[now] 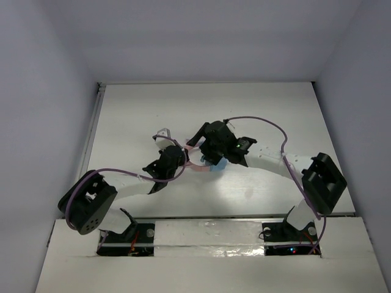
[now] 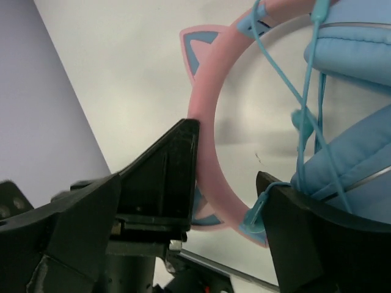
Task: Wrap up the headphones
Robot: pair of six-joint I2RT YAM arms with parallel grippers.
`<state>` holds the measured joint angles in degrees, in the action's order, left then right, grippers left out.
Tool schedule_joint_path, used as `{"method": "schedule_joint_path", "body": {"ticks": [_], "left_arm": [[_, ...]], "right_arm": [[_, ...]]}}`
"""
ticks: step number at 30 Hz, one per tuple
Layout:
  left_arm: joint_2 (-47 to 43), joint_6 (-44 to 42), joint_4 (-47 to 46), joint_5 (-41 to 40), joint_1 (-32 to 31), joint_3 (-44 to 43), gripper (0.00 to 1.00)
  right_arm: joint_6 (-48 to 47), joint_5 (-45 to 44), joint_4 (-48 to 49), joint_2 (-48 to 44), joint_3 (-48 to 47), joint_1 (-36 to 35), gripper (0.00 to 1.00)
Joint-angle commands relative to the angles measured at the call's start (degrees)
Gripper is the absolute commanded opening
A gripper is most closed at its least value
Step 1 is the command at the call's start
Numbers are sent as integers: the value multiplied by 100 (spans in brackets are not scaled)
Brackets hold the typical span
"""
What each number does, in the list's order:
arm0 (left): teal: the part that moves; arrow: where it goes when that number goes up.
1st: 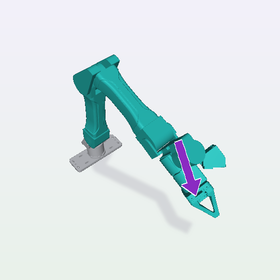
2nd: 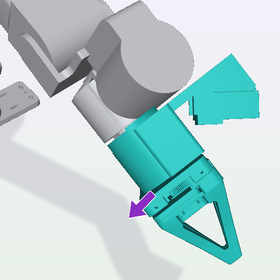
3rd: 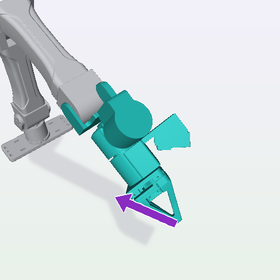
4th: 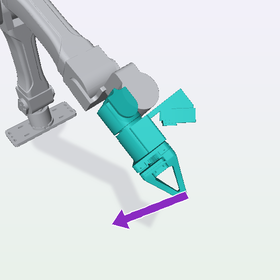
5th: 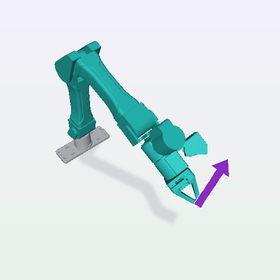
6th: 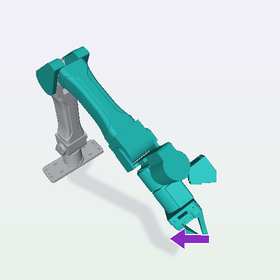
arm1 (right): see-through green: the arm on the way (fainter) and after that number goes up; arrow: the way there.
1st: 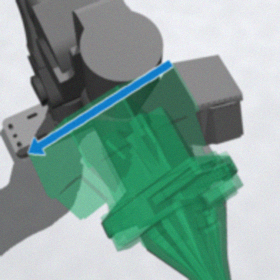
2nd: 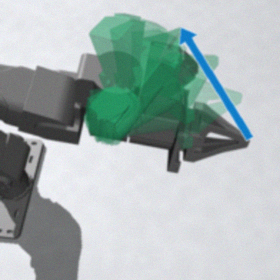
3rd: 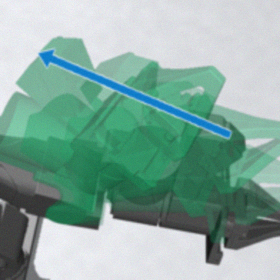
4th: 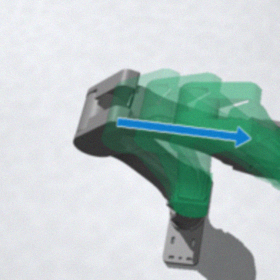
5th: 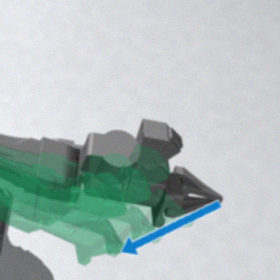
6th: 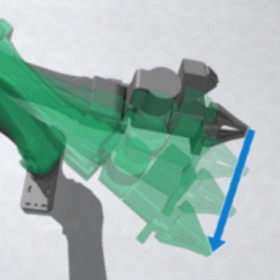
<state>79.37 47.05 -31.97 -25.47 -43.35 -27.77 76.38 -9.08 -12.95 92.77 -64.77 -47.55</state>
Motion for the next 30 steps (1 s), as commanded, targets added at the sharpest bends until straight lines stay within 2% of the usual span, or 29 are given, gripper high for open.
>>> {"method": "schedule_joint_path", "body": {"ticks": [1,7,12,13,14,15,16,17,18,19,20,21,22,23,24,25,26,27,28,29,30], "left_arm": [[-256,138,-486,280,-94,-26,0],[-194,85,-416,297,-94,-150,0],[-221,85,-469,201,-94,-71,0],[-212,94,-460,175,-94,-62,0],[-220,85,-477,157,-94,-62,0],[-247,51,-460,105,-94,-62,0],[-273,24,-460,69,-94,-45,0],[-325,33,-494,52,-94,-10,0],[-335,41,-556,60,-94,8,0],[-326,59,-548,60,-94,8,0],[-326,59,-539,51,-94,17,0],[-335,68,-608,25,-94,52,0],[-335,85,-644,34,-94,105,0],[-335,103,-627,34,-94,114,0],[-344,103,-627,25,-94,123,0],[-352,94,-653,34,-94,149,0],[-335,85,-644,16,-94,140,0],[-344,111,-505,-71,-94,114,0],[-370,112,-495,-115,-94,131,0],[-440,112,-504,-150,-94,158,0],[-466,129,-504,-203,-94,175,0]], "right_arm": [[-62,-761,161,-418,-290,-166,99],[-727,-7,-225,-31,-422,-167,100],[-1485,-241,-1514,180,-1431,-219,100],[-1564,-287,-1378,197,-1442,-272,100],[-1626,313,-1359,467,-1372,-272,100],[-1818,424,-2168,670,-1650,-203,100],[-2020,94,-2472,750,-1992,-202,100],[-2013,-396,-2293,629,-1743,-341,100],[-2048,-106,-1612,419,-1453,-343,100],[-2144,263,-2058,635,-1581,-108,100],[-2214,-151,-2637,880,-2270,-105,100],[-2172,-495,-2225,718,-1989,-253,100],[-2058,-263,-1725,664,-1534,-316,100],[-2057,357,-1781,863,-1416,-142,100],[-2187,485,-2712,1170,-2103,-141,100],[-2015,-27,-2634,1277,-2092,-236,100],[-1943,-119,-2129,1157,-1735,-368,100],[-1873,706,-1976,1190,-1645,-369,100],[-2029,793,-2427,1469,-2044,-299,100],[-1943,341,-2623,1376,-2239,-368,100],[-1882,-290,-1911,1166,-2050,-656,100]]}}
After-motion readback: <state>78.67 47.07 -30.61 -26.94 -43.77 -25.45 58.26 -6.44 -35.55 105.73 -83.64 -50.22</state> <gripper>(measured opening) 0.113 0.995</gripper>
